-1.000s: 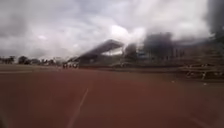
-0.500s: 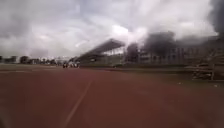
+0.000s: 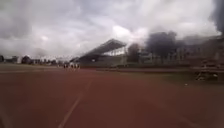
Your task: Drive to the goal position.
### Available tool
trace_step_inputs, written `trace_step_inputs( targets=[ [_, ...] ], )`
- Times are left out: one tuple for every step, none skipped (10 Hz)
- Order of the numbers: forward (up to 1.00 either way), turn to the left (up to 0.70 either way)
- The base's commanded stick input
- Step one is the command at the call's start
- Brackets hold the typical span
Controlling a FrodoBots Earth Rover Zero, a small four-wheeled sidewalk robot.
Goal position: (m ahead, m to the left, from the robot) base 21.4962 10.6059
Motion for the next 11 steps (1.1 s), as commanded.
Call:
trace_step_inputs(
  targets=[
    [0.85,0.00],
    [0.85,0.00],
    [0.85,0.00],
    [0.85,0.00],
    [0.85,0.00],
    [0.85,0.00],
    [0.85,0.00],
    [0.85,0.00],
    [0.85,0.00],
    [0.85,0.00],
    [0.85,0.00]
  ],
)
